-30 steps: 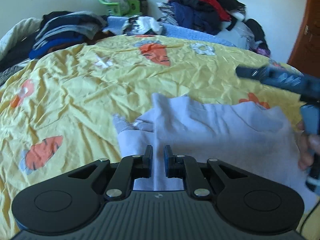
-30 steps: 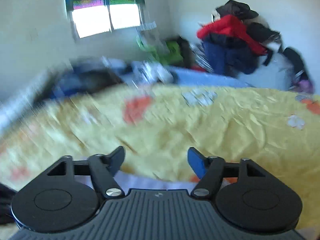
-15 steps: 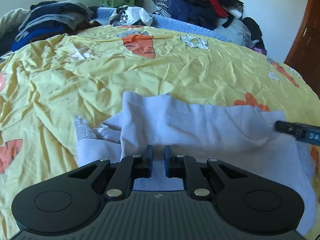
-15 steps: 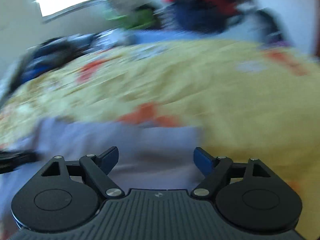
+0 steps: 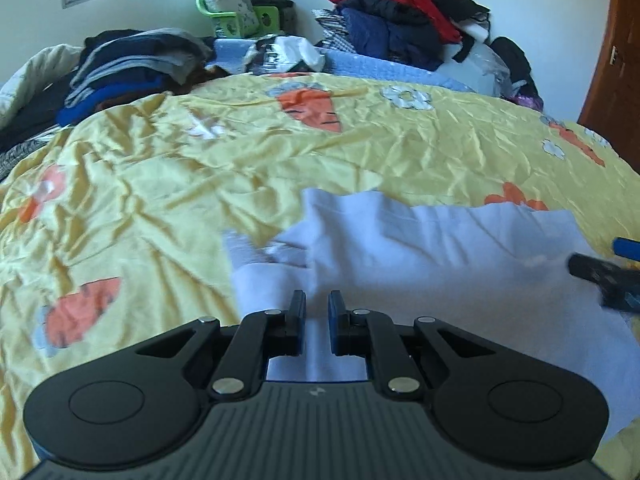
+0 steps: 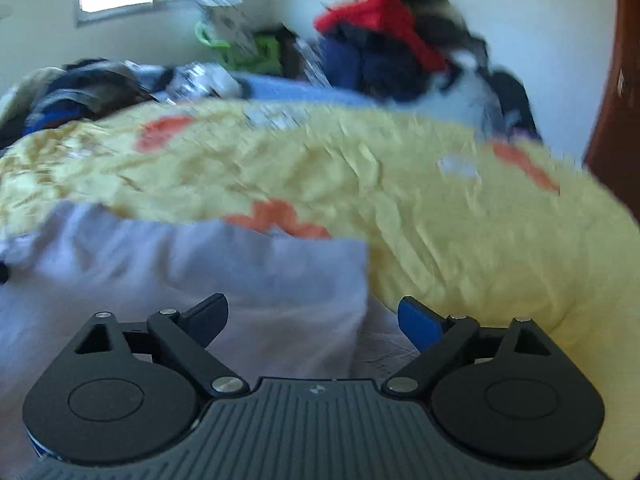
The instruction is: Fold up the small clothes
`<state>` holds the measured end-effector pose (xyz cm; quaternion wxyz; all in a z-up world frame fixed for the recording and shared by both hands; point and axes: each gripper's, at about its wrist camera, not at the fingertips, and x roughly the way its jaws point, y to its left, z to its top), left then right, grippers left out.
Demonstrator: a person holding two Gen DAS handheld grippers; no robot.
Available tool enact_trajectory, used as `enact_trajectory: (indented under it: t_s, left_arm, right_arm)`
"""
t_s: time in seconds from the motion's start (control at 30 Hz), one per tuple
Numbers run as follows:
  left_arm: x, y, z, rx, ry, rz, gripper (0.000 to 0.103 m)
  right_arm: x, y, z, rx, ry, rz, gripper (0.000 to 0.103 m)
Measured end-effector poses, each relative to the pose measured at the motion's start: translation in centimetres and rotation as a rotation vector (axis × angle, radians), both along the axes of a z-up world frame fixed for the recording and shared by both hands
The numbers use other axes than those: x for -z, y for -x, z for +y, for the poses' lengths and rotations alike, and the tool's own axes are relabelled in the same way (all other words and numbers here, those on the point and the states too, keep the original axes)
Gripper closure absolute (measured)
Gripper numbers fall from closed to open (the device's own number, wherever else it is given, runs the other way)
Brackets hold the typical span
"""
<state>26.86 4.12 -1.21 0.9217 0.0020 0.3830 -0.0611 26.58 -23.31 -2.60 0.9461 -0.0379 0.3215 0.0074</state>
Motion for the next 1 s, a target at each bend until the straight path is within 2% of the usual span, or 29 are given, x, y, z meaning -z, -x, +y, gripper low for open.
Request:
enact_trajectory:
  t_s: [0.13, 0.33, 0.47, 0.63, 0.83, 0.9, 0.93, 0.97, 1.0]
  left_arm:
    - [-0.1, 0.3, 1.3, -0.025, 0.006, 0.005, 0.092]
    - [0.2, 1.4, 1.5, -0.029, -0.013, 0.006, 0.092]
    - [0.4, 1.8, 1.7, -0.03, -0.022, 0.007, 0.092]
    - [0.5, 2.1, 2.0, -0.026, -0.02, 0.01, 0.092]
    - [0.6, 2.1, 2.2, -0.023, -0.019, 0.019, 0.091]
    - [0.7, 2.0, 2.3, -0.029, -0.016, 0.018, 0.08]
    - [0.7, 2.0, 2.3, -0.032, -0.017, 0.015, 0.063]
    - [0.6, 2.1, 2.4, -0.035, -0.018, 0.007, 0.039]
    - [0.5, 2.3, 2.4, -0.042, -0.021, -0.01, 0.03]
  right_arm:
    - [-0.9, 3.8, 2.6, -0.111, -0.007, -0.061, 0.007]
    - [-1.8, 7.0, 5.4, -0.187, -0.038, -0.038, 0.007]
    - [-1.3, 7.5, 6.8, -0.232, -0.017, -0.015, 0.007]
    - [0.0, 7.4, 6.8, -0.168, 0.022, 0.046, 0.007]
    - [-0.9, 9.1, 7.0, -0.16, -0.011, -0.001, 0.007]
    - [-1.2, 9.9, 7.8, -0.18, 0.01, -0.025, 0.007]
    - [-1.4, 10.4, 8.3, -0.194, 0.023, -0.037, 0.007]
    - [-1.6, 10.9, 8.8, -0.209, 0.037, -0.048, 0.007]
    - [-1.7, 11.3, 9.2, -0.222, 0.048, -0.057, 0.006]
